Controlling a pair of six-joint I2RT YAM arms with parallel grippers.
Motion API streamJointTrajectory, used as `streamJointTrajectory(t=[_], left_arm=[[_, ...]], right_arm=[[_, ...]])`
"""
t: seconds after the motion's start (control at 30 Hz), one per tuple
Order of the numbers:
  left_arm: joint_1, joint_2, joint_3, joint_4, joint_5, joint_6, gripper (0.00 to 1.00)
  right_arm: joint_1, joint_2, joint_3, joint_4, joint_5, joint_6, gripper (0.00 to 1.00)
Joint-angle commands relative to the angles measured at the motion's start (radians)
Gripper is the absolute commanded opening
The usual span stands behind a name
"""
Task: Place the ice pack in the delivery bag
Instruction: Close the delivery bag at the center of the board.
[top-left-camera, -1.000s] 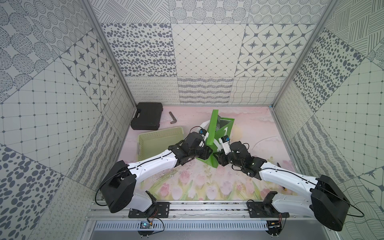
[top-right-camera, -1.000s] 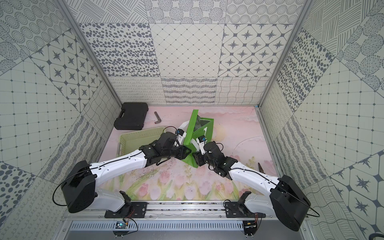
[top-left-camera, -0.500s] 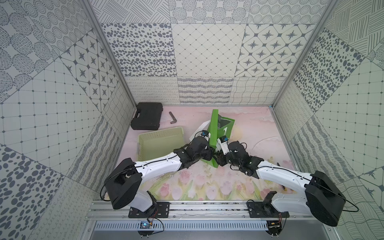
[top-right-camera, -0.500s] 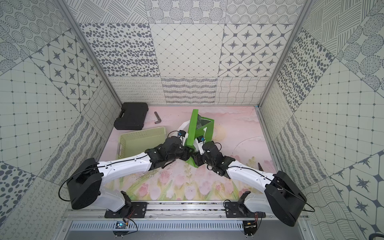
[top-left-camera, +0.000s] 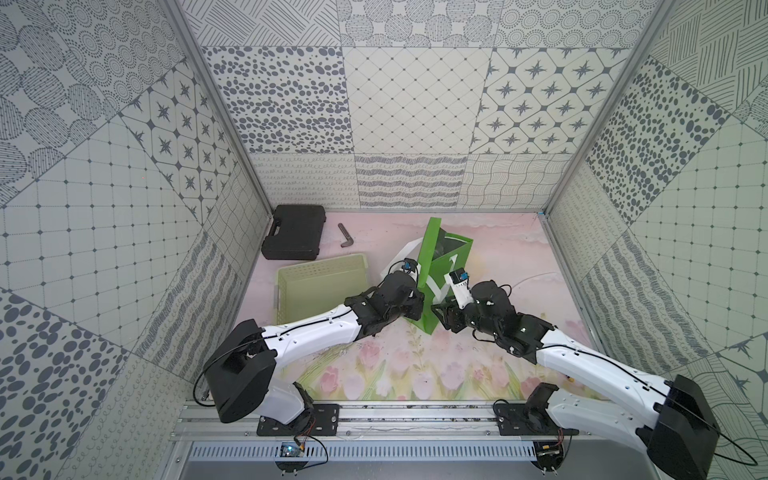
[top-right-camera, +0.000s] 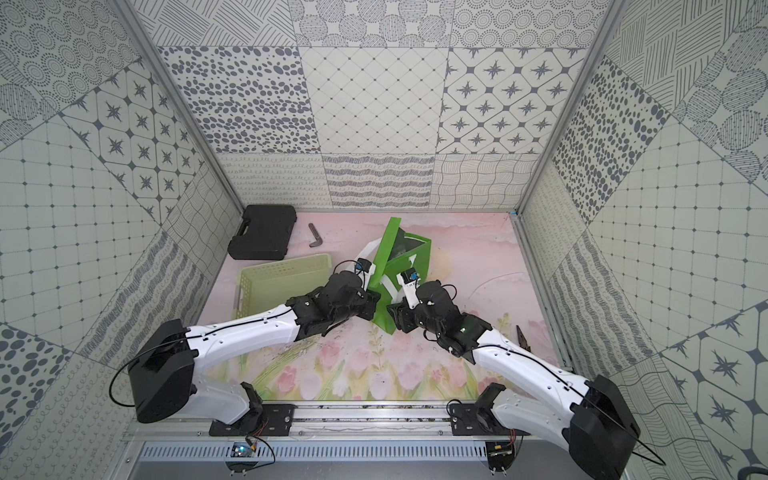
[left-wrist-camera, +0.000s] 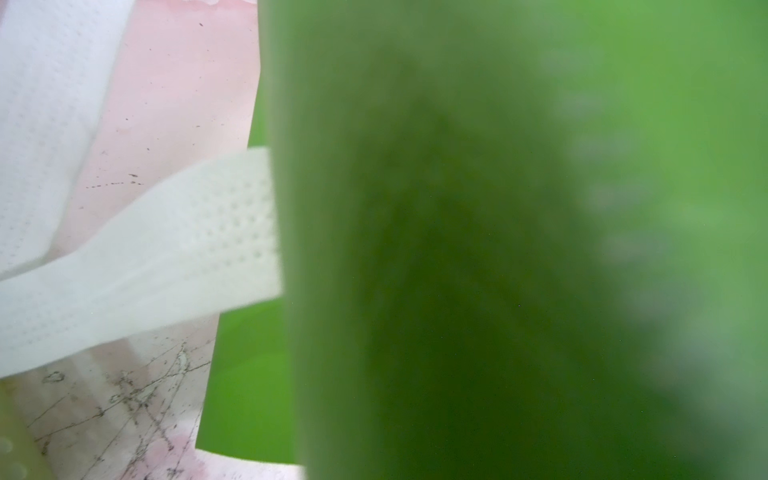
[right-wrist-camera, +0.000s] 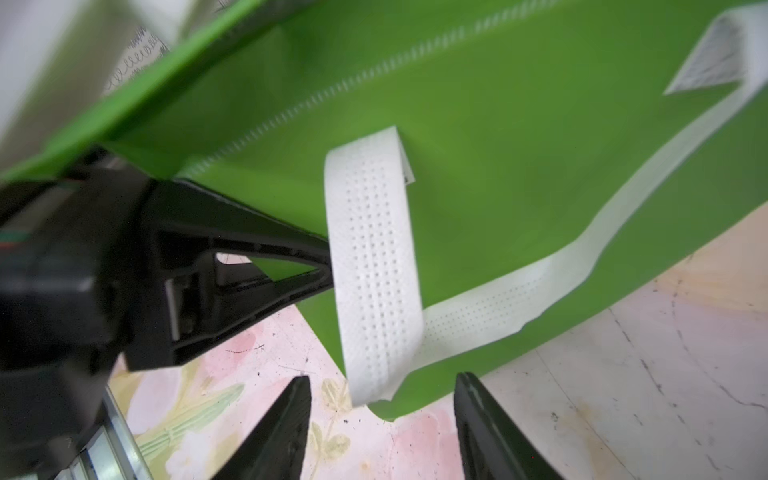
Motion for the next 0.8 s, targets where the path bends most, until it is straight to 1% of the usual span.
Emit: streamJointTrajectory(t=[0.0,0.07,0.13,0.23,0.37,0.47,0.6,0.77], left_arm=[[0.100,-0.055,0.011,-0.077,0.231,0.123,0.00],[0.148,-0.073,0.013,-0.121,0.311,0.155,0.00],[0.183,-0.084,0.028,-0.187,0.369,0.211,0.00],[0.223,-0.088,0.052,-0.281,0.457,0.282,0.00],[0.248,-0.080,0.065,-0.335,0.514,0.327,0.00],[0.252,-0.067,0.073,-0.345,0.539,0.330,0.00],[0.253,-0.053,0.083,-0.353,0.556,0.331,0.00],[0.252,-0.054,0.088,-0.364,0.551,0.338,0.00]], right_arm=[[-0.029,-0.077,0.064,-0.143,0.023,-0.069,0.63],[-0.062,-0.113,0.085,-0.184,0.028,-0.092,0.64],[-0.110,-0.140,0.087,-0.198,0.034,-0.108,0.64],[-0.210,-0.132,0.090,-0.189,-0.039,-0.163,0.64],[-0.318,-0.023,0.116,-0.095,-0.172,-0.246,0.67],[-0.359,0.074,0.148,0.008,-0.244,-0.307,0.67],[-0.406,0.198,0.191,0.146,-0.354,-0.344,0.65],[-0.449,0.336,0.293,0.184,-0.415,-0.357,0.65]])
